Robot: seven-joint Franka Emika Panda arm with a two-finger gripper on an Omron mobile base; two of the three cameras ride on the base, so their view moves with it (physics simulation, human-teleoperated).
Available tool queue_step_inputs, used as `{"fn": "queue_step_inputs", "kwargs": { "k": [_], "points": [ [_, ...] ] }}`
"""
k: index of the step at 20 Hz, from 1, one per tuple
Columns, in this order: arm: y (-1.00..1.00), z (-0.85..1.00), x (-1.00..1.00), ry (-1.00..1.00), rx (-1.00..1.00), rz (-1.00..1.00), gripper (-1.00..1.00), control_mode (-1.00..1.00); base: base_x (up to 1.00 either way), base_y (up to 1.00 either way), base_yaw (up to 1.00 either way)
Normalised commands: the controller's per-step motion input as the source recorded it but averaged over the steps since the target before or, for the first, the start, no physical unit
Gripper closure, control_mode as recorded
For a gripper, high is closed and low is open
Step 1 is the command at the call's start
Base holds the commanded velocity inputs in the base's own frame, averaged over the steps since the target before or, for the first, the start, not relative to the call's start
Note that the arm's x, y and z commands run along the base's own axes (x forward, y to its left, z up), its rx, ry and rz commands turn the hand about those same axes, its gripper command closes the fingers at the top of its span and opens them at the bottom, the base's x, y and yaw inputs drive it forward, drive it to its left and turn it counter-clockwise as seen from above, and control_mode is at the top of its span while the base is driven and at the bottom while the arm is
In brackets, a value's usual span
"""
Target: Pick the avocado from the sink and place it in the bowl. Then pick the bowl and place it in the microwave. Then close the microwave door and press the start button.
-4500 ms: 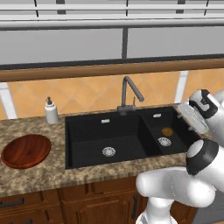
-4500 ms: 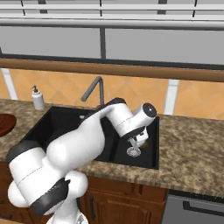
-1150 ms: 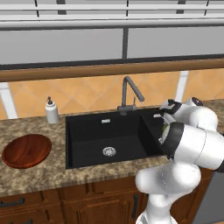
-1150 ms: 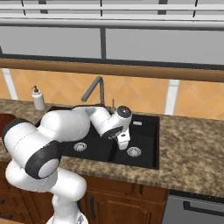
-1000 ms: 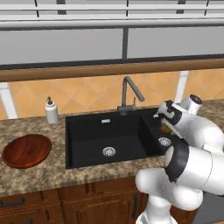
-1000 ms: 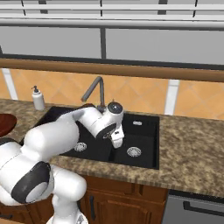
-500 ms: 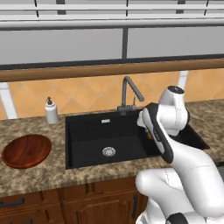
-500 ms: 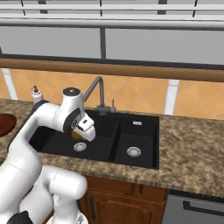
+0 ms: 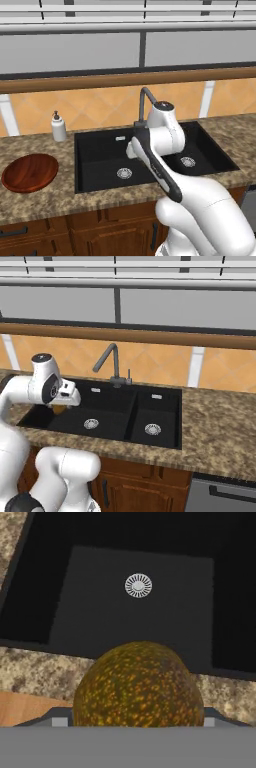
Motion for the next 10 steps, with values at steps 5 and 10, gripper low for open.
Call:
{"fn": "queue_step_inputs", "kwargs": {
  "k": [5, 10],
  "points": [
    [1.00, 0.06, 0.33, 0.17, -0.10, 0.28, 1.00, -1.00, 0.00, 0.00, 0.00],
    [0.97, 0.26, 0.08, 0.12, 0.04, 0.08, 1.00, -1.00, 0.00, 0.00, 0.00]
  ]
}}
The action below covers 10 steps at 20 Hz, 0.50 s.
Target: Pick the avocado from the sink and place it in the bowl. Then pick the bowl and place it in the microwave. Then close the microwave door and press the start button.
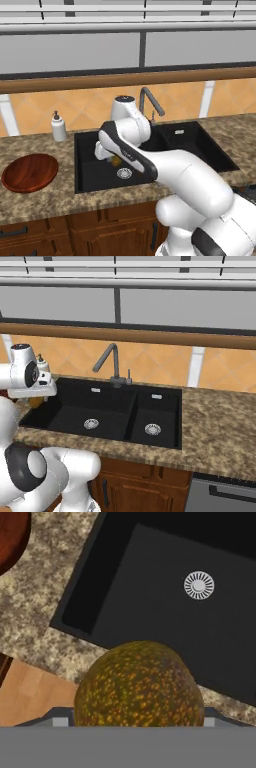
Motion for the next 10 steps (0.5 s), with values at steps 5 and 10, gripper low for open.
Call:
{"fn": "queue_step_inputs", "kwargs": {
  "k": [5, 10],
  "points": [
    [0.44, -0.11, 0.57, -0.01, 0.01, 0.05, 1.00, -1.00, 0.00, 0.00, 0.00],
    [0.98, -0.18, 0.79, -0.12, 0.00, 0.34, 1.00, -1.00, 0.00, 0.00, 0.00]
  ]
}}
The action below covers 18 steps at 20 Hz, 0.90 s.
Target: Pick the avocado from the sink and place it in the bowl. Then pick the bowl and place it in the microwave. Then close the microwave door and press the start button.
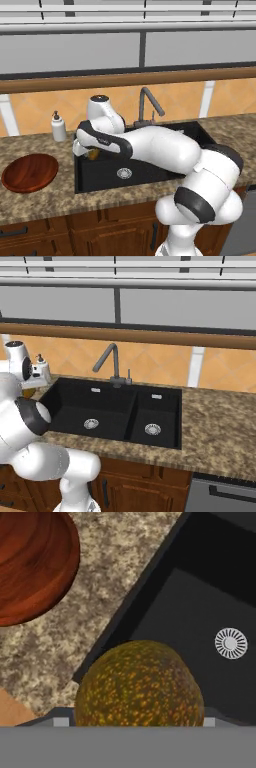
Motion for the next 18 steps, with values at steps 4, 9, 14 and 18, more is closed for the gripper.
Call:
{"fn": "queue_step_inputs", "kwargs": {
  "k": [4, 9, 14, 18],
  "points": [
    [1.00, -0.05, 0.39, -0.13, 0.00, 0.39, 1.00, -1.00, 0.00, 0.00, 0.00],
    [1.00, -0.27, 0.18, -0.09, 0.00, 0.24, 1.00, -1.00, 0.00, 0.00, 0.00],
    [0.97, -0.14, 0.01, 0.01, 0.00, 0.00, 1.00, -1.00, 0.00, 0.00, 0.00],
    [1.00, -0.09, 0.20, 0.13, -0.05, -0.02, 1.00, -1.00, 0.00, 0.00, 0.00]
  ]
}}
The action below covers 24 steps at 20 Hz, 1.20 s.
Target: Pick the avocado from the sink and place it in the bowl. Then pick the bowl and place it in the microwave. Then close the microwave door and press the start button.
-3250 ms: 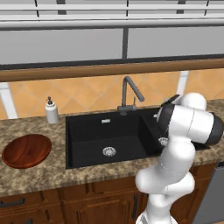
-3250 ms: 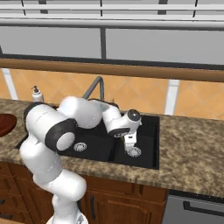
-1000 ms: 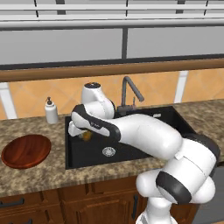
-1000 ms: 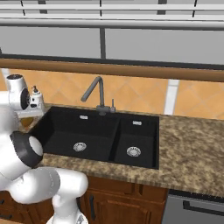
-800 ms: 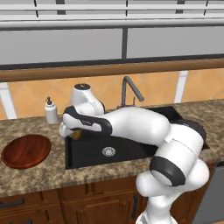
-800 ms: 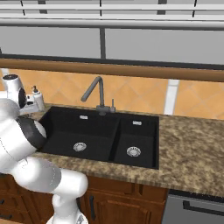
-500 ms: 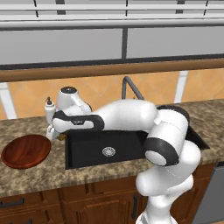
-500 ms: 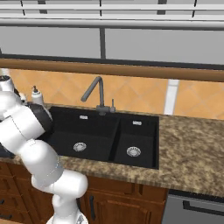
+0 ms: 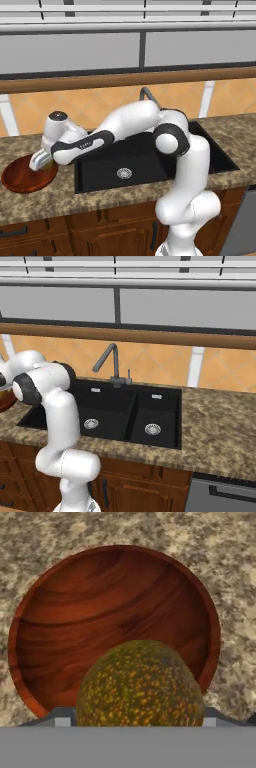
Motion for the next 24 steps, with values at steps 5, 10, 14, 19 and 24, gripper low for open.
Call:
{"fn": "queue_step_inputs", "kwargs": {
  "k": [5, 10, 14, 19, 24],
  "points": [
    [0.61, -0.45, 0.33, 0.07, -0.05, -0.03, -1.00, -1.00, 0.00, 0.00, 0.00],
    [0.16, -0.03, 0.14, 0.00, -0.04, -0.06, -1.00, -1.00, 0.00, 0.00, 0.00],
    [-0.42, -0.18, 0.00, 0.02, 0.00, -0.06, -1.00, -1.00, 0.00, 0.00, 0.00],
    [-0.78, -0.10, -0.18, -0.01, 0.03, -0.06, -1.00, -1.00, 0.00, 0.00, 0.00],
    [-1.00, 0.10, -0.43, 0.03, 0.19, -0.17, -1.00, -1.00, 0.00, 0.00, 0.00]
  ]
}}
